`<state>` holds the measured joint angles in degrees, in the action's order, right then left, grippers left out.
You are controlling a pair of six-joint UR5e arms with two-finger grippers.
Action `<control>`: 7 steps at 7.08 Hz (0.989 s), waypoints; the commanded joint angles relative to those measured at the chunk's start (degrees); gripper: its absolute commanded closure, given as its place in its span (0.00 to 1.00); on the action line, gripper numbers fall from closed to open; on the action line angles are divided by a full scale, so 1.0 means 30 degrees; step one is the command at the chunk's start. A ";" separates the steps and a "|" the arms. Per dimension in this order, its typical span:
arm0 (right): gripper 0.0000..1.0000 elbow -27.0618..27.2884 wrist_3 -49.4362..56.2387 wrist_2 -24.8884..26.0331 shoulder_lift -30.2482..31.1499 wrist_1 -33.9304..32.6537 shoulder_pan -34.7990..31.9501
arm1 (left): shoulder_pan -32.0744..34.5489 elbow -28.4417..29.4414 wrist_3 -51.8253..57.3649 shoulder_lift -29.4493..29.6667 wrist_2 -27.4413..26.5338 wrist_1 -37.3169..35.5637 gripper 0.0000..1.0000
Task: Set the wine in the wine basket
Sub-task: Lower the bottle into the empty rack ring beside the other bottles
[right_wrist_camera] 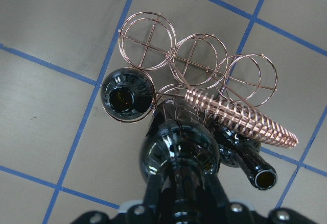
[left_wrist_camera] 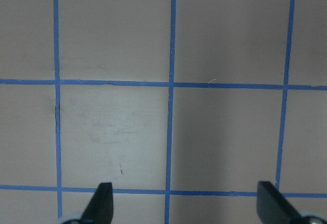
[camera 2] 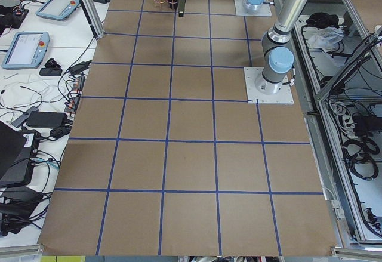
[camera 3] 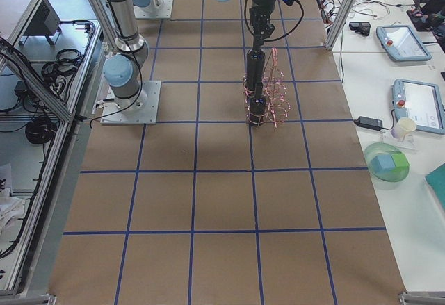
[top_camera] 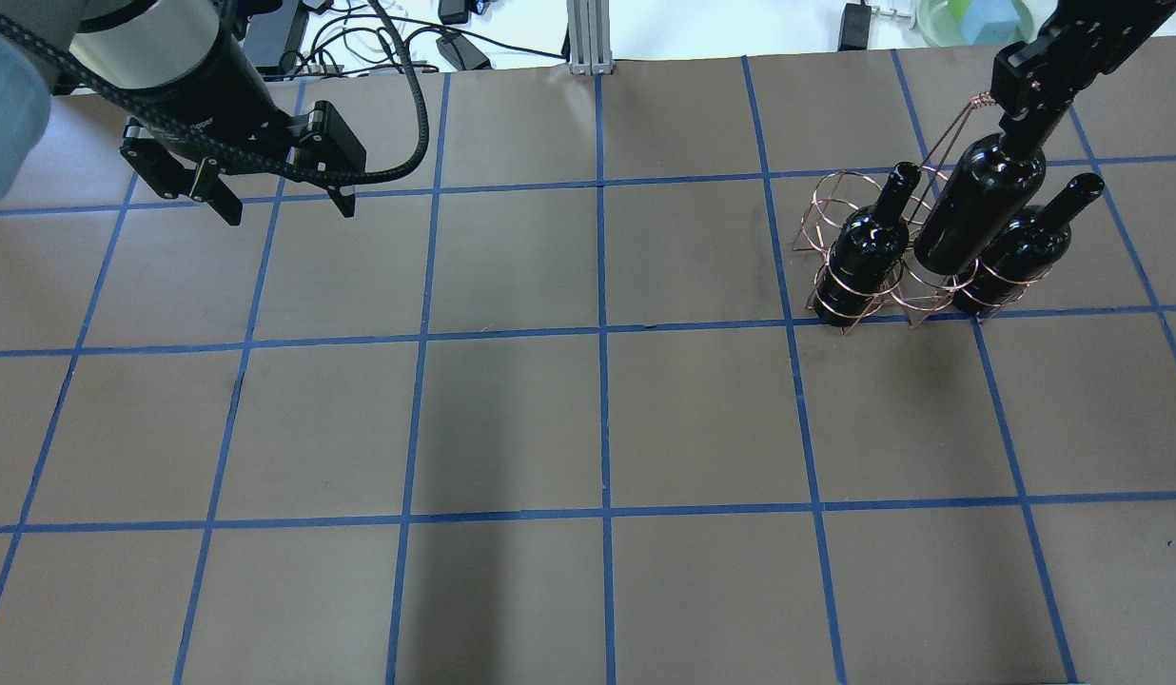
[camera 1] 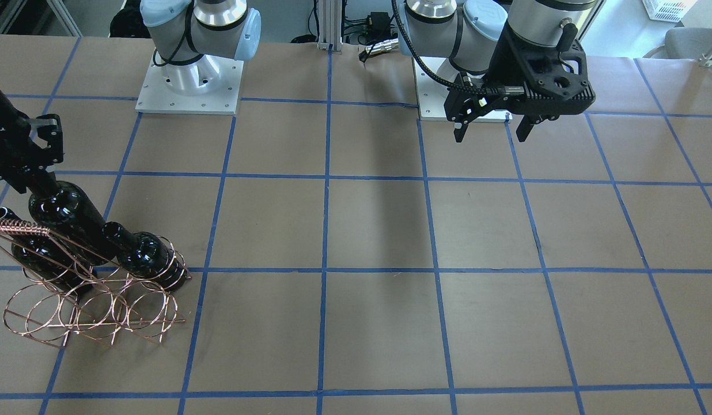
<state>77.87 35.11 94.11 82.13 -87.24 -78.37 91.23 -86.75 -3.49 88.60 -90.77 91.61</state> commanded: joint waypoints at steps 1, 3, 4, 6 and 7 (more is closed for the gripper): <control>1.00 0.0000 0.0742 0.0210 -0.0363 -0.0041 0.0193 | 0.0000 0.0000 -0.0007 -0.0001 -0.0007 0.0020 0.01; 1.00 0.0000 0.1098 -0.0081 -0.0335 0.0018 0.0750 | 0.0000 0.0000 -0.0007 -0.0001 0.0022 0.0020 0.01; 1.00 0.0000 0.1128 -0.0140 -0.0451 -0.0011 0.0751 | 0.0000 0.0000 -0.0007 -0.0001 0.0023 0.0020 0.01; 1.00 0.0029 0.1099 -0.0667 -0.0539 0.0017 0.0751 | 0.0000 0.0000 -0.0007 -0.0001 -0.0007 0.0020 0.01; 1.00 0.0029 0.1099 -0.0668 -0.0569 0.0076 0.0751 | 0.0000 0.0000 -0.0007 -0.0001 -0.0007 0.0020 0.01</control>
<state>77.92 38.41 92.34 80.56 -87.17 -76.13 91.23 -86.75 -3.52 88.60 -90.78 91.67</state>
